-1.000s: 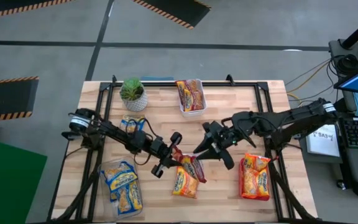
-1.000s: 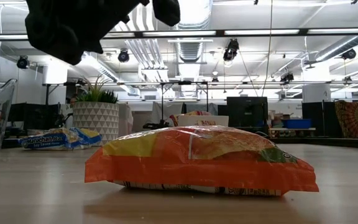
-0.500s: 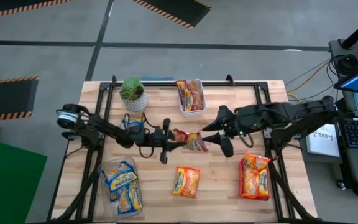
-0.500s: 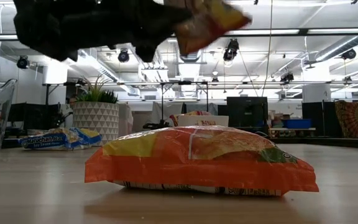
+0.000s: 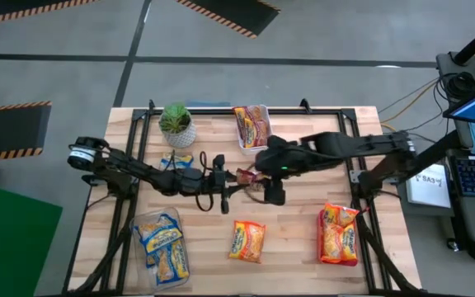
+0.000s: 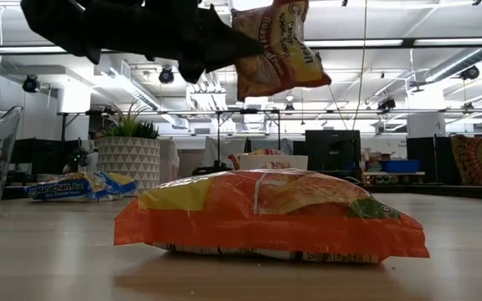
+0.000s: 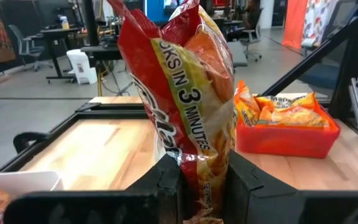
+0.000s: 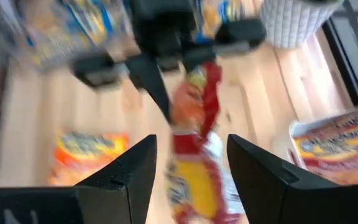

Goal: Sort Maruchan noodles
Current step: Put the red noodle pack into the white bin

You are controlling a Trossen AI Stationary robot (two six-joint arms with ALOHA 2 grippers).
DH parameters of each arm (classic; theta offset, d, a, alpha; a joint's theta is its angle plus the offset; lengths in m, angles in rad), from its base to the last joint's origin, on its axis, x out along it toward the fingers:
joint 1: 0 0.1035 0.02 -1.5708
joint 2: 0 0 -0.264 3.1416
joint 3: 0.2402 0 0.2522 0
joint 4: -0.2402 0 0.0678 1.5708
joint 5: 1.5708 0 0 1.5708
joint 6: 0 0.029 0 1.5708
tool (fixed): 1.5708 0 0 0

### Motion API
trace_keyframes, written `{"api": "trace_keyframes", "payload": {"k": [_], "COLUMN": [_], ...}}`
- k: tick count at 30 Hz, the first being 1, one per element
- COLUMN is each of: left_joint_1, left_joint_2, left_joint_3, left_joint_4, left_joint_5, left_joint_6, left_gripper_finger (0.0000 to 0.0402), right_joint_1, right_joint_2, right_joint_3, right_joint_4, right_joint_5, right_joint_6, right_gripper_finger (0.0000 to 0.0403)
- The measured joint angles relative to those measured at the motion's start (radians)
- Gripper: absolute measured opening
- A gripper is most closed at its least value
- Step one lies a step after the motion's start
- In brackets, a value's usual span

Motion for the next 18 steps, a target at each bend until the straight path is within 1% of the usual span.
{"api": "trace_keyframes", "payload": {"k": [5,9,15,18], "left_joint_1": [-0.003,-0.005,-0.004,-0.005], "left_joint_2": [0.0,0.0,0.0,0.0], "left_joint_3": [0.006,0.005,0.005,0.005], "left_joint_4": [-0.004,-0.015,-0.011,-0.007], "left_joint_5": [-0.001,-0.001,-0.005,-0.007], "left_joint_6": [0.0,0.0,-0.009,-0.011], "left_gripper_finger": [0.0045,0.0045,0.0045,0.0045], "right_joint_1": [-0.028,-0.047,-0.062,-0.065], "right_joint_2": [0.142,0.234,0.32,0.333], "right_joint_3": [0.161,0.263,0.371,0.388], "right_joint_4": [-0.173,-0.258,-0.358,-0.366], "right_joint_5": [0.0,-0.002,-0.014,-0.06], "right_joint_6": [-0.071,-0.092,-0.091,-0.089], "right_gripper_finger": [0.0185,0.0185,0.0185,0.0185]}}
